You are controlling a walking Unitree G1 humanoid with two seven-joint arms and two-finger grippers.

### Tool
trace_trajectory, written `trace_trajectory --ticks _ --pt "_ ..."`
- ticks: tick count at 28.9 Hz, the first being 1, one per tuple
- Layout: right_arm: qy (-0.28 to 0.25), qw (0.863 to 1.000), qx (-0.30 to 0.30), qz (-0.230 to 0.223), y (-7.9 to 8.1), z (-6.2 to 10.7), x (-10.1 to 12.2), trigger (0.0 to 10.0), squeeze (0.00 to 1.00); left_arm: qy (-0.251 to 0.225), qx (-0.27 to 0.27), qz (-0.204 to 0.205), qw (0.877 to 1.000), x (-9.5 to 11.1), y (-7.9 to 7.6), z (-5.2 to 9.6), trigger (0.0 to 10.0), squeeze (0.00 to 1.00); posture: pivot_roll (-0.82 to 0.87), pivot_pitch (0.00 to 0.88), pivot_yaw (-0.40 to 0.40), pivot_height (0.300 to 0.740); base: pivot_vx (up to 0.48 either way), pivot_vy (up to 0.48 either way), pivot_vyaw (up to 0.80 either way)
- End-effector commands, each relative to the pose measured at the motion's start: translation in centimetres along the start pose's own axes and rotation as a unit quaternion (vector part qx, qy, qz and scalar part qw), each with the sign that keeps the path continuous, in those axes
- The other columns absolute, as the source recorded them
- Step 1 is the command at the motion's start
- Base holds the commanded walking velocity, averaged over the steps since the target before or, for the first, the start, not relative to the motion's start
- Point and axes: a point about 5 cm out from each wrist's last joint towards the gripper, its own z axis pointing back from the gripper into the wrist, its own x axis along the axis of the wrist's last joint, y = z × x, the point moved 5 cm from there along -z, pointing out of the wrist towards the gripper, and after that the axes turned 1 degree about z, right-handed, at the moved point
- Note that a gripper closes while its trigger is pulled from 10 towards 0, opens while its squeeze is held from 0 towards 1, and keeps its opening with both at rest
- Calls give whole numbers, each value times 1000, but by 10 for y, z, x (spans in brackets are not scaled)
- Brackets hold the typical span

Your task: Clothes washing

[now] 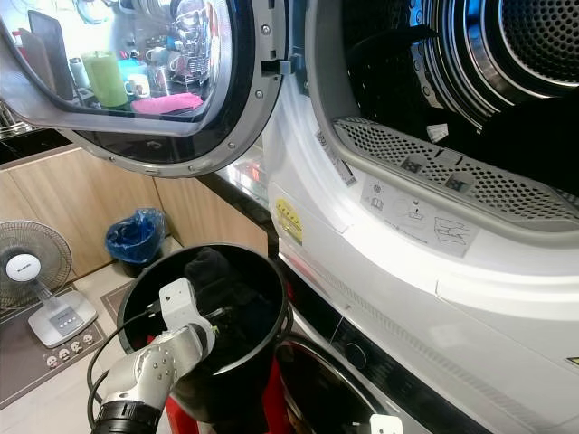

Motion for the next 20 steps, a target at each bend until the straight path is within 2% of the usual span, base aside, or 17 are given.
trace_trajectory --ticks 1,5,9,19,20 --pt "1 1000 4 2 3 0 1 10000 0 25 19 10 999 -18 4 0 10000 0 48 0 -21 740 0 0 0" --pt "2 1000 5 4 4 0 1 10000 0 30 28 30 999 -17 7 -4 10000 0 48 0 -23 740 0 0 0" --pt "4 1000 7 9 4 0 0 10000 0 36 41 71 996 -14 11 -12 10000 0 49 0 -27 740 0 0 0" --pt "2 1000 11 21 5 -1 2 10000 0 67 39 91 993 -26 8 -32 10000 0 42 0 -35 740 0 0 0" --pt "2 1000 10 21 5 -1 2 10000 0 68 40 93 993 -26 8 -33 7882 0 40 0 -35 740 0 0 0"
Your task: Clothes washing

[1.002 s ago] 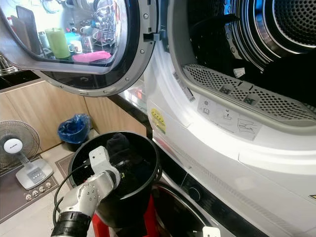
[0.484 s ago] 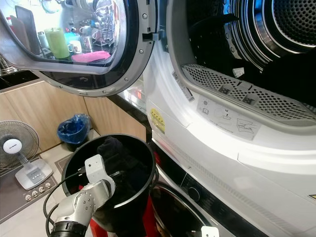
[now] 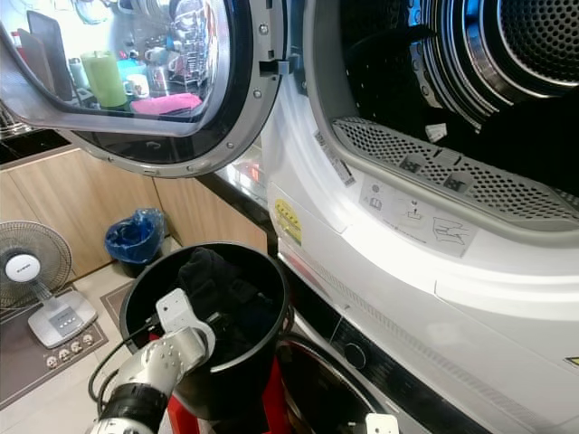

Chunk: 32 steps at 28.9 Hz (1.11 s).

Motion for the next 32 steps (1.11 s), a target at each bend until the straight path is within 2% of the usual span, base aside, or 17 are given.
trace_trajectory --ticks 1,7,13,32 --pt "1 1000 2 7 1 0 1 10000 0 29 11 6 999 -17 7 -4 0 0 37 0 -35 740 0 0 0" --pt "1 1000 0 6 -1 0 1 10000 0 19 3 12 1000 -11 1 -7 0 0 36 0 -36 740 0 0 0" --pt "5 1000 -2 5 -1 0 -3 10000 0 11 9 25 1000 -5 7 -8 0 0 37 0 -38 740 0 0 0" --pt "8 1000 7 23 3 1 -5 10000 0 -3 16 36 999 -3 9 -11 0 0 36 20 -43 740 0 0 0"
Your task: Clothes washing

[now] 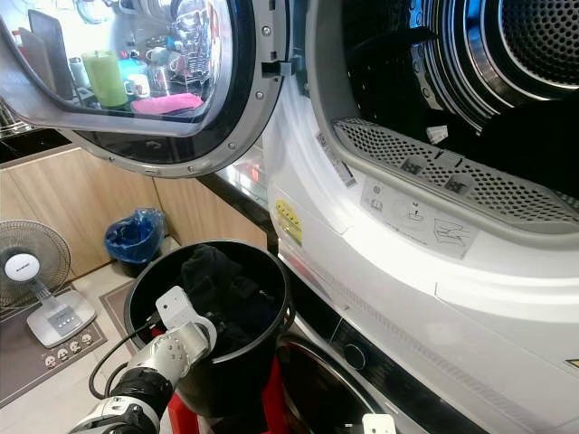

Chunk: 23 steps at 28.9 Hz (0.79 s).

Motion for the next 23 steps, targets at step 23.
trace_trajectory --ticks 23 --pt "6 1000 20 3 9 1 -5 10000 0 -8 23 5 1000 -3 12 -2 0 0 38 12 -40 740 0 0 0"
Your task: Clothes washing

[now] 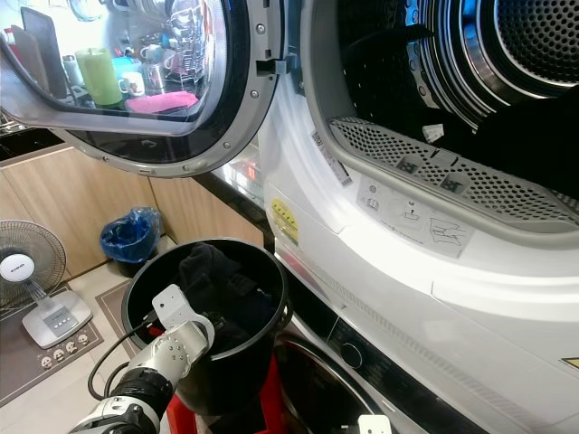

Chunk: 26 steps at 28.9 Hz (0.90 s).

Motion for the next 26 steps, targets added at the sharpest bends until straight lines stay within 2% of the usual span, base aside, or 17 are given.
trace_trajectory --ticks 1,8,11,14,15,16,19,23,26 --pt "4 1000 7 -1 3 0 -4 10000 0 14 19 0 1000 -10 10 -2 0 0 38 10 -40 740 0 0 0" --pt "5 1000 17 2 7 0 -4 10000 0 15 17 -1 1000 -13 10 -1 0 0 39 0 -42 740 0 0 0" --pt "6 1000 20 5 8 1 -5 10000 0 1 10 -14 1000 -8 7 -1 0 0 40 0 -42 740 0 0 0" --pt "6 1000 22 7 10 0 -4 10000 0 -48 -4 -60 997 7 0 2 0 0 39 0 -41 740 0 0 0" --pt "6 1000 22 7 10 0 -4 10000 0 -48 -4 -60 997 7 0 2 0 0 39 0 -41 740 0 0 0" --pt "6 1000 23 7 10 0 -5 10000 0 -75 -10 -83 994 15 -5 5 0 0 38 0 -41 740 0 0 0" --pt "6 1000 23 7 10 0 -5 10000 0 -104 -15 -94 990 24 -10 9 0 0 39 0 -40 740 0 0 0" --pt "6 1000 25 8 10 0 -5 10000 0 -180 -36 -130 974 46 -26 23 0 0 42 0 -42 740 0 0 0" --pt "6 1000 26 9 11 0 -5 10000 0 -210 -49 -149 965 52 -33 31 0 0 43 0 -41 740 0 0 0"
